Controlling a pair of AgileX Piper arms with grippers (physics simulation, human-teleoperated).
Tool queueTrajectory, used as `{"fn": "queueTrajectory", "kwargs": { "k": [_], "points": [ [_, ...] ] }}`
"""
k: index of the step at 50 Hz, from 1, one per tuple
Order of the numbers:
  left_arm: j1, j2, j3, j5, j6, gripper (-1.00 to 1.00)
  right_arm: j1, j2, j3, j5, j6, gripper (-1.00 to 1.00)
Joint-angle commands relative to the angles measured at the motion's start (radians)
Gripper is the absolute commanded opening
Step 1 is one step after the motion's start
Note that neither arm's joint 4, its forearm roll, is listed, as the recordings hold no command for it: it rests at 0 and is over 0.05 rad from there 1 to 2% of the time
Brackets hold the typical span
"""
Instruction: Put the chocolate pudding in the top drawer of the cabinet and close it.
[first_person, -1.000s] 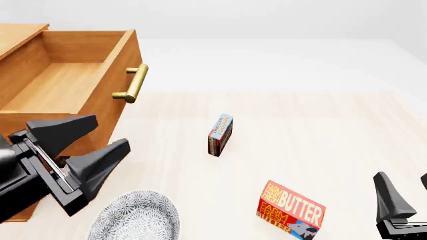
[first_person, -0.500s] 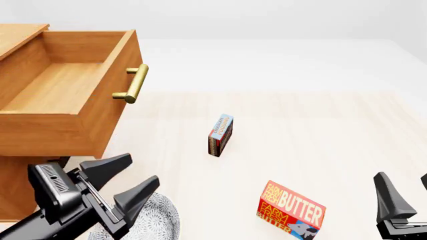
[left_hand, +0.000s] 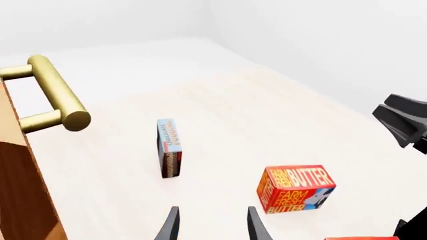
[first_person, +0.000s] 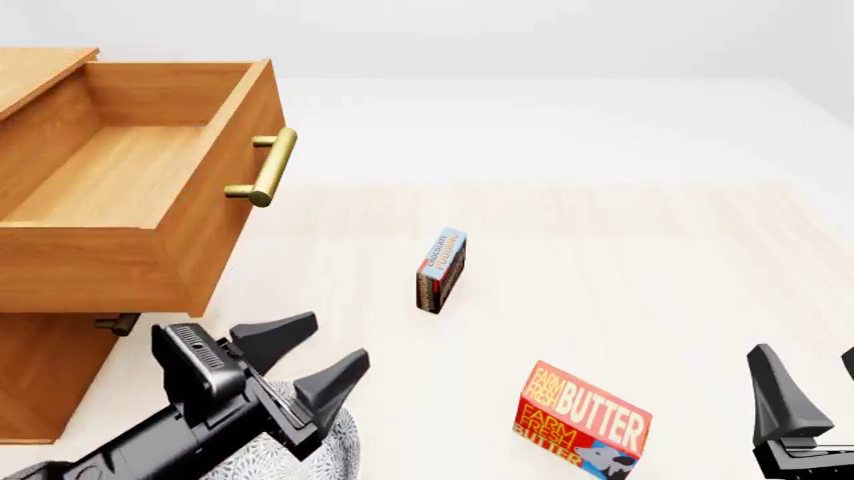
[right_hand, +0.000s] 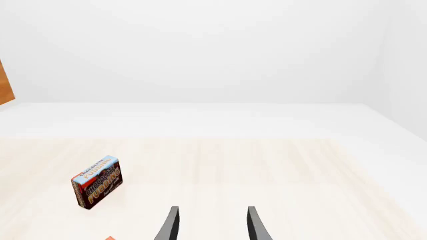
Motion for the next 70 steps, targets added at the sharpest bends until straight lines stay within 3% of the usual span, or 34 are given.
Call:
{"fn": "queueTrajectory", "kwargs": {
  "k": [1, 2, 4, 5, 7, 10, 19, 20, 24, 26, 30, 33, 35, 36, 37, 40, 47, 50, 51, 54, 58, 60, 62, 70],
  "points": [
    [-0.008, 0.137, -0.074, -0.051, -0.035, 1.0, 0.0, 0.0, 0.0, 0.0, 0.0, 1.0],
    [-0.009, 0.187, -0.066, -0.11, -0.038, 1.0, 0.0, 0.0, 0.0, 0.0, 0.0, 1.0],
    [-0.015, 0.215, -0.079, -0.121, -0.046, 1.0, 0.0, 0.0, 0.0, 0.0, 0.0, 1.0],
    [-0.01, 0.16, -0.117, -0.02, -0.046, 1.0, 0.0, 0.0, 0.0, 0.0, 0.0, 1.0],
    [-0.003, 0.237, -0.096, -0.115, -0.063, 1.0, 0.0, 0.0, 0.0, 0.0, 0.0, 1.0],
    [0.003, 0.254, -0.09, -0.142, -0.094, 1.0, 0.0, 0.0, 0.0, 0.0, 0.0, 1.0],
    [0.016, 0.284, -0.129, -0.116, -0.098, 1.0, 0.0, 0.0, 0.0, 0.0, 0.0, 1.0],
    [0.025, 0.225, -0.153, -0.035, -0.103, 1.0, 0.0, 0.0, 0.0, 0.0, 0.0, 1.0],
    [0.039, 0.279, -0.141, -0.098, -0.112, 1.0, 0.0, 0.0, 0.0, 0.0, 0.0, 1.0],
    [0.043, 0.234, -0.199, 0.033, -0.087, 1.0, 0.0, 0.0, 0.0, 0.0, 0.0, 1.0],
    [0.034, 0.231, -0.227, 0.065, -0.093, 1.0, 0.0, 0.0, 0.0, 0.0, 0.0, 1.0],
    [0.033, 0.292, -0.227, 0.012, -0.088, 1.0, 0.0, 0.0, 0.0, 0.0, 0.0, 1.0],
    [0.041, 0.259, -0.273, 0.102, -0.081, 1.0, 0.0, 0.0, 0.0, 0.0, 0.0, 1.0],
    [0.04, 0.296, -0.26, 0.054, -0.082, 1.0, 0.0, 0.0, 0.0, 0.0, 0.0, 1.0],
    [0.042, 0.272, -0.29, 0.115, -0.079, 1.0, 0.0, 0.0, 0.0, 0.0, 0.0, 1.0],
    [0.044, 0.3, -0.292, 0.095, -0.081, 1.0, 0.0, 0.0, 0.0, 0.0, 0.0, 1.0],
    [0.041, 0.312, -0.385, 0.232, -0.082, 1.0, 0.0, 0.0, 0.0, 0.0, 0.0, 1.0],
    [0.042, 0.354, -0.377, 0.192, -0.086, 1.0, 0.0, 0.0, 0.0, 0.0, 0.0, 1.0],
    [0.045, 0.33, -0.415, 0.266, -0.085, 1.0, 0.0, 0.0, 0.0, 0.0, 0.0, 1.0],
    [0.041, 0.378, -0.412, 0.233, -0.098, 1.0, 0.0, 0.0, 0.0, 0.0, 0.0, 1.0],
    [0.045, 0.353, -0.47, 0.332, -0.094, 1.0, 0.0, 0.0, 0.0, 0.0, 0.0, 1.0],
    [0.048, 0.376, -0.459, 0.297, -0.098, 1.0, 0.0, 0.0, 0.0, 0.0, 0.0, 1.0],
    [0.049, 0.349, -0.495, 0.371, -0.099, 1.0, 0.0, 0.0, 0.0, 0.0, 0.0, 1.0],
    [0.032, 0.401, -0.528, 0.392, -0.121, 1.0, 0.0, 0.0, 0.0, 0.0, 0.0, 1.0]
  ]
}}
